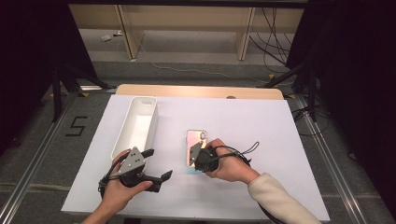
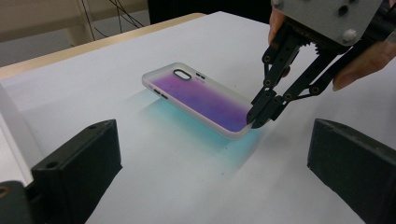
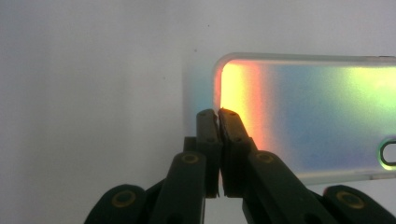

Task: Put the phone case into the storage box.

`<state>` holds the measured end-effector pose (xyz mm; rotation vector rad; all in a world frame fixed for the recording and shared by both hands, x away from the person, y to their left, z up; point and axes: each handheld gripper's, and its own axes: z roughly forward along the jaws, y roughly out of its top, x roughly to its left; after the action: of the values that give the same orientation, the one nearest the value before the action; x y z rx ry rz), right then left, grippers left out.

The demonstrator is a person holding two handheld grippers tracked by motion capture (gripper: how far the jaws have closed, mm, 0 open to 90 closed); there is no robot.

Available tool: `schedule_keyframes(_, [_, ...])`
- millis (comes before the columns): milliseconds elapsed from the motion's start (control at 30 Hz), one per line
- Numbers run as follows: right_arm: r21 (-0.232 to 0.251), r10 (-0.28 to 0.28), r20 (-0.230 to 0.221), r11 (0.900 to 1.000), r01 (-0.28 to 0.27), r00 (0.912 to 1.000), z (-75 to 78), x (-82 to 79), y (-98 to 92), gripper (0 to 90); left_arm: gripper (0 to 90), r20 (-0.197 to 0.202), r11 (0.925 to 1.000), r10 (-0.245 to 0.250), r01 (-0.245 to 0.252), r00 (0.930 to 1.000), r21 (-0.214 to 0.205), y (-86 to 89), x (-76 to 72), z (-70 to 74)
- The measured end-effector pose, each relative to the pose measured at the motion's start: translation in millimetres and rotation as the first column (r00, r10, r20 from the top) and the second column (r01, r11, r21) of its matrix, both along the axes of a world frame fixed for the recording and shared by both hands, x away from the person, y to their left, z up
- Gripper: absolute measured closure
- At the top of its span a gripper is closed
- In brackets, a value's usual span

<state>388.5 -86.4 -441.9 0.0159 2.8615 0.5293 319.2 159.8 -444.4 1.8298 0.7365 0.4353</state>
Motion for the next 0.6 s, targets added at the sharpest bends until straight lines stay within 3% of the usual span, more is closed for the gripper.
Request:
schedule_keyframes(367, [0.008, 0.009, 0.051, 0.9999, -0.009, 0.9987, 2.8, -5.6, -8.8, 88.7, 3.0, -0.002, 1.0000, 0.008, -0.008, 1.0000, 0.006, -0.6, 1.0, 0.0])
schedule_keyframes(600, [0.009, 0.000, 0.059, 1.0000, 0.000, 0.9982, 2.7, -8.4, -12.3, 88.7, 3.5, -0.004, 0.9998, 0.017, -0.017, 0.9999, 0.006, -0.6, 1.8, -0.1])
